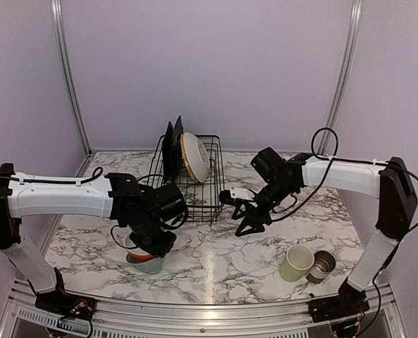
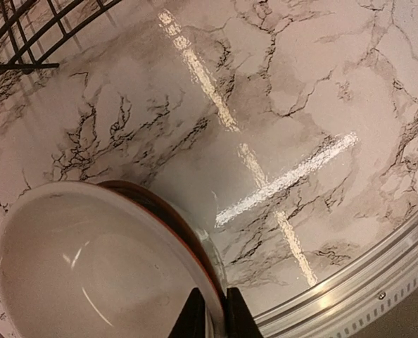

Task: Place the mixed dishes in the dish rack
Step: Move the bowl to the corner of the board.

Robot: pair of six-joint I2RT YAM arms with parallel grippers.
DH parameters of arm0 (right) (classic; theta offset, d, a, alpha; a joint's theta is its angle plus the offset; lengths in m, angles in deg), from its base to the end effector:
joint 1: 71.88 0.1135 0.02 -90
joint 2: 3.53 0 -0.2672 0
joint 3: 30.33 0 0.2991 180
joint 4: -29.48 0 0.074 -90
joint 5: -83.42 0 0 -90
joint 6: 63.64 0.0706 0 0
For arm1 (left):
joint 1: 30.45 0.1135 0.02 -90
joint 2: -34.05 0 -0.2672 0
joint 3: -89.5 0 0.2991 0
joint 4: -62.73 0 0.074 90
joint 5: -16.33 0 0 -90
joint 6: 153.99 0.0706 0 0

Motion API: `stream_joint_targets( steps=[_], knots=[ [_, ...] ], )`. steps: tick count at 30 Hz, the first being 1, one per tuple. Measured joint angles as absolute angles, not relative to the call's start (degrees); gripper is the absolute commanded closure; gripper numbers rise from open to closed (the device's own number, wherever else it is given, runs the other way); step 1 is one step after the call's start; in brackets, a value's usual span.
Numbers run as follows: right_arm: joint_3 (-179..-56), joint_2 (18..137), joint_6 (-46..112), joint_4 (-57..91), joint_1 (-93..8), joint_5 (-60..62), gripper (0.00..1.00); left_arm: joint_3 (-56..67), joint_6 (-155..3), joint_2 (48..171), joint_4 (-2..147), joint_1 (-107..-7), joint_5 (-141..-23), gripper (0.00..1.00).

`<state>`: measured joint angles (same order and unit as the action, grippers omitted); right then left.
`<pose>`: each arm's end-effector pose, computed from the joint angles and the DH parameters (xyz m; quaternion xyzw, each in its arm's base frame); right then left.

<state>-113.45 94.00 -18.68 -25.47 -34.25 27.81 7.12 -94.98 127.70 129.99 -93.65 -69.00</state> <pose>0.2856 0.2705 0.1802 -0.6605 0.6707 0.2792 0.1896 0.1670 -0.3179 0.1802 0.2719 0.9563 -0.0455 0.0977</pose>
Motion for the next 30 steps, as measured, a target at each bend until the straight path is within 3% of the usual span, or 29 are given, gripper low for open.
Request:
stream_joint_targets(
  steps=[4, 8, 14, 17, 23, 30],
  knots=[
    [-113.5, 94.0, -18.7, -25.4, -34.3, 27.8, 0.33, 6.3, -95.7, 127.2, 130.7, -93.7, -70.6, 0.82],
    [-113.5, 94.0, -18.9, -25.4, -34.3, 27.8, 0.33, 6.3, -96.7, 126.0, 131.3, -93.8, -71.5, 0.95],
    [-113.5, 94.0, -19.3, -25.4, -34.3, 27.8, 0.33, 6.3, -97.2, 125.9, 131.5, -94.2, -72.0, 0.96],
    [-113.4, 94.0, -19.3, -25.4, -34.3, 27.8, 0.33, 6.0, -97.2, 125.9, 131.8, -94.7, -72.3, 0.88],
    [-112.7, 94.0, -19.3, -25.4, -34.3, 27.8, 0.33, 2.6, -97.7, 125.6, 133.1, -95.0, -68.5, 0.61],
    [-113.6, 94.0, -19.6, -26.6, -33.8, 29.6, 0.33, 4.0, -94.1, 122.0, 133.4, -94.8, -64.4, 0.51]
  ],
)
